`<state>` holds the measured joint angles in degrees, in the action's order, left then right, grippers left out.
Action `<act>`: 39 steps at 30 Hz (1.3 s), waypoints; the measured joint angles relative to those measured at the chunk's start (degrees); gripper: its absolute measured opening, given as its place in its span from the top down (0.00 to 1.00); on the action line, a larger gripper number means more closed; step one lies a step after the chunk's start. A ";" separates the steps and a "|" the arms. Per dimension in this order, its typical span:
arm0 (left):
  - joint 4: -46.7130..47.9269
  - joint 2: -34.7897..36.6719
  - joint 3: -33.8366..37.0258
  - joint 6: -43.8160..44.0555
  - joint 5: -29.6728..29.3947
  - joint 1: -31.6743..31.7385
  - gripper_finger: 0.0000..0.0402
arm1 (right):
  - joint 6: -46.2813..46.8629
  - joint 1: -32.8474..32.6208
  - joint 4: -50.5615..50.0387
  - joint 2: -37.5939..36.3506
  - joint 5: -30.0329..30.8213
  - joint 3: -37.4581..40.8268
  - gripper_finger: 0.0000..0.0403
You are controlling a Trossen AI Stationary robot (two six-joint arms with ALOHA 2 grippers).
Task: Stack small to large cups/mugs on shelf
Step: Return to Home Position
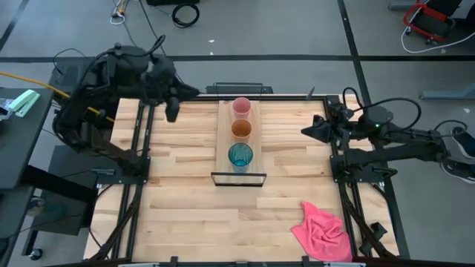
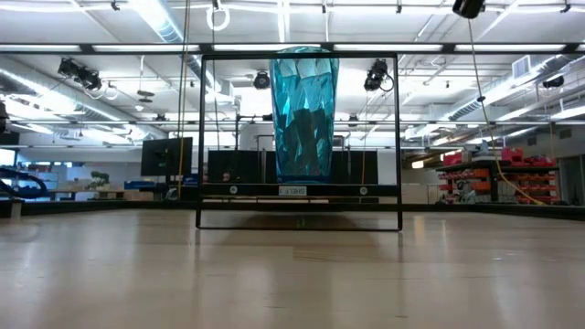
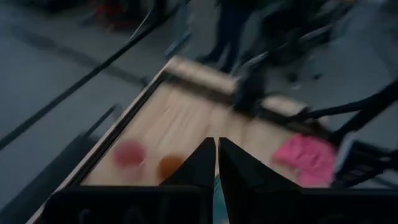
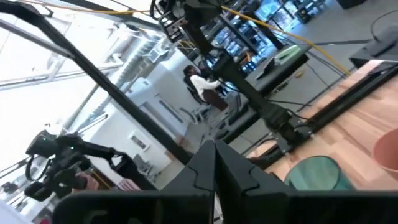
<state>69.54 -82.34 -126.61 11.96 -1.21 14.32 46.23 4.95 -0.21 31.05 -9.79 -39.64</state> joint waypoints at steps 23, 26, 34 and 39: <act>-65.12 19.13 58.50 7.39 4.48 -7.36 0.94 | -6.08 -6.27 -0.20 -15.44 2.58 4.38 0.97; -69.22 26.16 66.13 7.39 2.90 -7.36 0.93 | -7.27 -6.27 0.89 -18.64 2.95 5.13 0.97; -77.58 43.87 81.32 6.73 -0.43 -7.36 0.91 | -11.03 -6.23 1.65 -25.83 5.59 5.42 0.97; -86.15 53.79 91.57 6.79 -1.16 -7.36 0.94 | -11.93 -6.23 3.94 -28.93 6.83 7.37 0.97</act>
<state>-16.61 -28.55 -35.04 18.75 -2.37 6.96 34.30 -1.28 3.73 2.12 -2.96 -32.27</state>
